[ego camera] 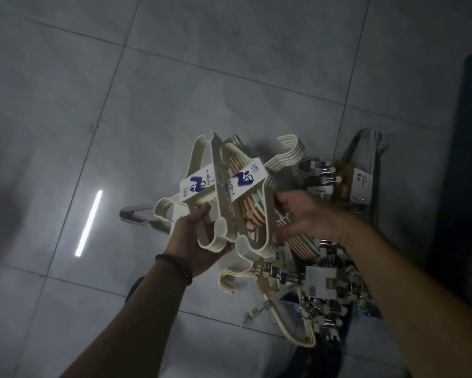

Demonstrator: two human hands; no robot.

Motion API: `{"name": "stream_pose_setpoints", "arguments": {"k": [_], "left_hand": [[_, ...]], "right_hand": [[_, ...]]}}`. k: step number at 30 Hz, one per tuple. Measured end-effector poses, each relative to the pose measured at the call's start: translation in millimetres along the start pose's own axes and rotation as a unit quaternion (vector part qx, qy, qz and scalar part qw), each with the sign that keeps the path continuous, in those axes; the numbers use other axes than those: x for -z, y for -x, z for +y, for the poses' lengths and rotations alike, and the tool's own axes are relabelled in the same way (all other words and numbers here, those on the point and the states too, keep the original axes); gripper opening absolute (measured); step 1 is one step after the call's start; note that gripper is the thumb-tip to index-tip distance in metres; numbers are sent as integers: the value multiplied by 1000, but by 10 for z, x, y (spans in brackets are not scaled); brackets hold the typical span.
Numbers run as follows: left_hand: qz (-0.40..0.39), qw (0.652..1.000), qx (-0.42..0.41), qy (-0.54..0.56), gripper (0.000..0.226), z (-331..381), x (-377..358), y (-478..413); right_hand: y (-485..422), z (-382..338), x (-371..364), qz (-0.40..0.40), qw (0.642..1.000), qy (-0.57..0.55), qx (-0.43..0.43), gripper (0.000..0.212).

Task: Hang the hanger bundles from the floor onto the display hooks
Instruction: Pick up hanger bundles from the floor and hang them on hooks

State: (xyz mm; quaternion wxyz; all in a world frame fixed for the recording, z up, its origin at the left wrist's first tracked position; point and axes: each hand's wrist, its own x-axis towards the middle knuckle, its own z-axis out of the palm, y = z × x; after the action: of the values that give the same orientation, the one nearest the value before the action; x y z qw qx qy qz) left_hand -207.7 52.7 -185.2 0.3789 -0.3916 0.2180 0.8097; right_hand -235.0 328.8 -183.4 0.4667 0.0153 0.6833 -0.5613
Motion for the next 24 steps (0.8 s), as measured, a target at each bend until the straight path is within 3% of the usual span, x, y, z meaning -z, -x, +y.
{"name": "stream_pose_setpoints", "arguments": {"k": [7, 12, 16, 20, 24], "left_hand": [[2, 999, -7, -48, 42, 220, -155, 85], [51, 998, 13, -39, 36, 292, -138, 118], [97, 994, -1, -42, 50, 339, -151, 75], [122, 992, -3, -44, 36, 374, -209, 38], [150, 982, 31, -107, 25, 482, -215, 55]], "right_hand": [[-35, -178, -238, 78, 997, 26, 9, 58], [-19, -116, -322, 16, 991, 133, -16, 84], [-186, -19, -551, 130, 980, 137, 57, 84], [-291, 126, -706, 268, 951, 130, 85, 85], [-364, 134, -929, 341, 904, 215, 141, 70]]}}
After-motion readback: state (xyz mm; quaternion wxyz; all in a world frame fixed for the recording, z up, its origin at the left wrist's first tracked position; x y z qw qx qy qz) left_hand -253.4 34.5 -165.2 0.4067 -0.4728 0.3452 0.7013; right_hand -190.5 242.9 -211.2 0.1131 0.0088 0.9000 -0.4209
